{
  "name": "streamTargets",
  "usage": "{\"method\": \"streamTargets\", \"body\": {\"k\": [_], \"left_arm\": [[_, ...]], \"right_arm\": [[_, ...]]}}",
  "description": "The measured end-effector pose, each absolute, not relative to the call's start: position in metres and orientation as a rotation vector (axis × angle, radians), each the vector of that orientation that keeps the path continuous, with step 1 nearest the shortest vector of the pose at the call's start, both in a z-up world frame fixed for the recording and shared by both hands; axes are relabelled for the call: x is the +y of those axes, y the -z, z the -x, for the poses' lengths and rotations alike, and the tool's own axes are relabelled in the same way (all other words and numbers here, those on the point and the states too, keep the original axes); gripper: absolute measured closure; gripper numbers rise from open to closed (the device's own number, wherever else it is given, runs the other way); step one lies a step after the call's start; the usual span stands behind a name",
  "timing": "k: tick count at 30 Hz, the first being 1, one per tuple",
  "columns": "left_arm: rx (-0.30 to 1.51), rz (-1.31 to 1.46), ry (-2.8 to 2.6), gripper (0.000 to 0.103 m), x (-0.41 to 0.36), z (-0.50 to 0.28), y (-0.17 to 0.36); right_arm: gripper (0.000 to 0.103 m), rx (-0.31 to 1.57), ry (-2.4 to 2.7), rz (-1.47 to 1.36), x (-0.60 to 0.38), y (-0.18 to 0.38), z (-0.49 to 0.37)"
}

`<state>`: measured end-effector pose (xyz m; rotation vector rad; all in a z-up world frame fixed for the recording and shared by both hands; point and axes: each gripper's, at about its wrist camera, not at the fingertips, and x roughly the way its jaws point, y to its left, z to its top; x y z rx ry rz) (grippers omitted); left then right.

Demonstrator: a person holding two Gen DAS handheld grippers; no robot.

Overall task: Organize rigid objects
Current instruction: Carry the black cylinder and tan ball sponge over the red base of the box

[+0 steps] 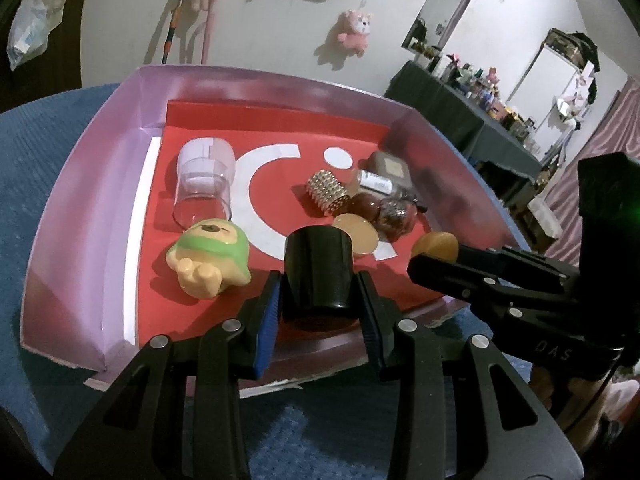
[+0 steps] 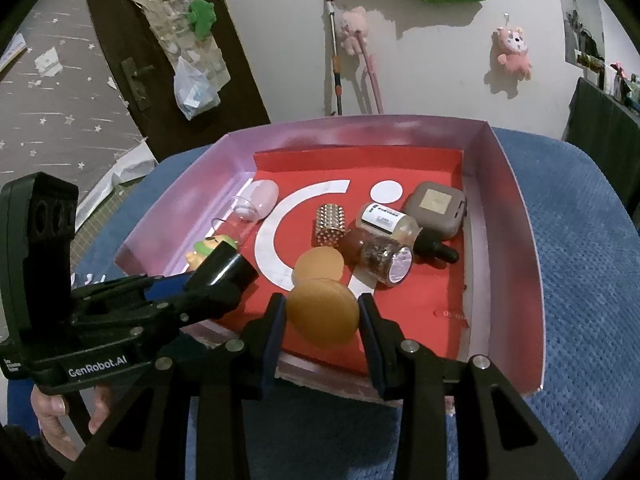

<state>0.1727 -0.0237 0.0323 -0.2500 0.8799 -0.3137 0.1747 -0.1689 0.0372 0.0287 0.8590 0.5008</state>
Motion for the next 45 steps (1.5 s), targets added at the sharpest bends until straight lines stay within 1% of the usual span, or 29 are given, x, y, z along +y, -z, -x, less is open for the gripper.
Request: {"method": "streamTargets", "body": {"k": [10, 20, 45], "left_arm": [[0.921, 0.259, 0.319, 0.069, -0.017, -0.183, -0.022], [0.925, 0.266, 0.308, 0.069, -0.012, -0.19, -0.018], [0.92, 0.27, 0.31, 0.068, -0.013, -0.193, -0.018]], "right_arm": [[0.064, 0.904, -0.474, 0.005, -0.16, -0.027, -0.187], [0.064, 0.935, -0.458, -0.002, -0.158, -0.014, -0.198], [0.064, 0.929, -0.453, -0.015, -0.16, -0.011, -0.206]]}}
